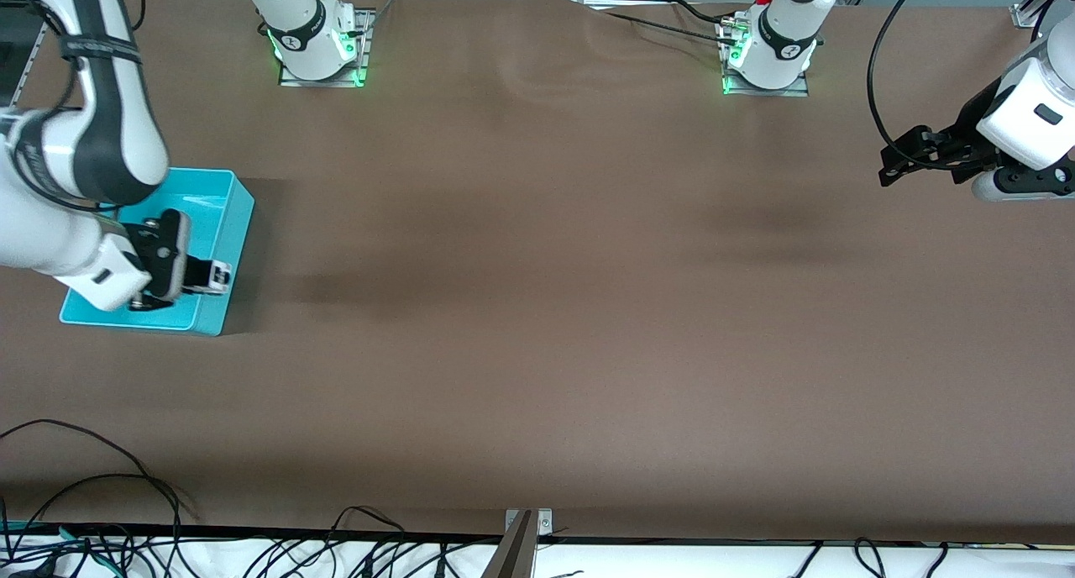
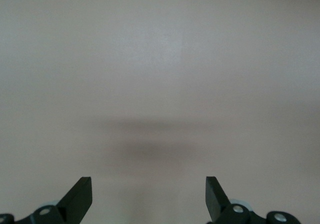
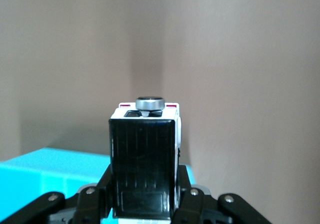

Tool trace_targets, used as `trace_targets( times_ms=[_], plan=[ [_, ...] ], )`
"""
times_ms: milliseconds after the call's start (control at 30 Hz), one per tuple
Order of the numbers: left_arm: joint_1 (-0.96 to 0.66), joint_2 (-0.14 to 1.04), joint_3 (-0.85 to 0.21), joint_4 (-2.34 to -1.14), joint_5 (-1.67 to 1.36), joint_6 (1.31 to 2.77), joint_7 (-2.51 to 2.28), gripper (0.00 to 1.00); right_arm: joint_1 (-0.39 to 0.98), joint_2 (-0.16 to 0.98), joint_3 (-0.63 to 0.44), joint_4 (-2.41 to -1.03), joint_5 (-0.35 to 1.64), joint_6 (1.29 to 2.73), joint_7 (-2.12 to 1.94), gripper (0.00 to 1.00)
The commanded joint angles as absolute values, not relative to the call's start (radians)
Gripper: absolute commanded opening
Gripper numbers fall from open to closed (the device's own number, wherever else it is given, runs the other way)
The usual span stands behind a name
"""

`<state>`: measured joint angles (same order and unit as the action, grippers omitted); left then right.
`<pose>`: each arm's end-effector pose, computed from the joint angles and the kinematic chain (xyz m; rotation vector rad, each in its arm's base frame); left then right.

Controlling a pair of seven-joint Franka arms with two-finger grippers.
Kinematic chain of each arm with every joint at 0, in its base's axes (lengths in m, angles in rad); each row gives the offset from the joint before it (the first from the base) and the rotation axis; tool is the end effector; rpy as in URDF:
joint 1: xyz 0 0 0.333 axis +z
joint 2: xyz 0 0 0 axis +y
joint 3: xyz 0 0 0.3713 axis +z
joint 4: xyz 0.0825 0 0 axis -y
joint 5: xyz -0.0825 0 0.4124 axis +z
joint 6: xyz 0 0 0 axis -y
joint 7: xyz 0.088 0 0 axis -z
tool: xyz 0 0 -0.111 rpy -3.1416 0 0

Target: Wind and store white jeep toy

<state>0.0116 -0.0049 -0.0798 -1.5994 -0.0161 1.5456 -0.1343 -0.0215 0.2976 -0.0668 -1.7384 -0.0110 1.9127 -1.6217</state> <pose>0.5759 -0.0413 0.6622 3.1282 0.1034 -0.0787 0.6646 -0.0558 0.4320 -2.2007 -2.1328 0.1581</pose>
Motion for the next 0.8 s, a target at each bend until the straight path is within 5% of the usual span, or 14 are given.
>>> trace_targets(
  times_ms=[0,767],
  plan=[
    [0.009,0.011,-0.080,-1.559,-0.021,1.529,-0.146,1.00,-0.023,0.229,-0.126,-1.802,0.008,1.879,-1.681,0.01],
    [0.009,0.009,-0.081,-1.554,-0.021,1.523,-0.144,1.00,-0.040,0.238,-0.336,-2.167,0.104,2.246,-2.019,0.01]
  ],
)
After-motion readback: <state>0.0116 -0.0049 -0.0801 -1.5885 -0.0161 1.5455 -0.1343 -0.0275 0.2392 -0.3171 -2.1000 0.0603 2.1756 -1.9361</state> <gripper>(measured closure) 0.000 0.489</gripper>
